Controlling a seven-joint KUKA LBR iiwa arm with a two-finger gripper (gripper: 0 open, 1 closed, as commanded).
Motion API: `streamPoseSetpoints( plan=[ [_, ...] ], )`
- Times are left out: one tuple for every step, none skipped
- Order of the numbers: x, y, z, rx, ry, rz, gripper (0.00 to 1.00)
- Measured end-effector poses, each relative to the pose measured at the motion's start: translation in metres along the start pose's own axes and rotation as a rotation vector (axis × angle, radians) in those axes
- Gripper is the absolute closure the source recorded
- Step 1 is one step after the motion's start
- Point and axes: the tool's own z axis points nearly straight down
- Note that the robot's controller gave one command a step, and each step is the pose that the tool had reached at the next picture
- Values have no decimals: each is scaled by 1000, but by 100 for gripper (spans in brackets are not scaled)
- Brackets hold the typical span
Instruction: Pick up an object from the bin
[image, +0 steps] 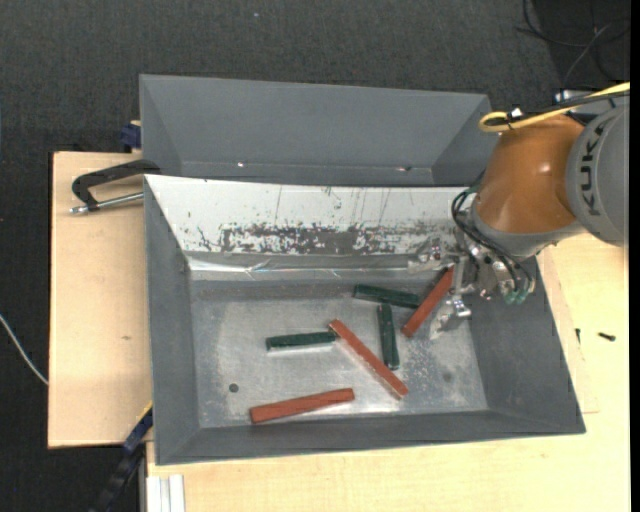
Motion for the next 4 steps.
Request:
streamPoseSetpoints(
  plan=[
    [-4, -9, 35, -1, -3, -173, 100],
    [-4, -9, 35, -1, -4, -174, 100],
    [4, -13, -1, 0, -2, -165, 100],
    [-1, -16, -172, 4, -9, -115, 100]
  ],
)
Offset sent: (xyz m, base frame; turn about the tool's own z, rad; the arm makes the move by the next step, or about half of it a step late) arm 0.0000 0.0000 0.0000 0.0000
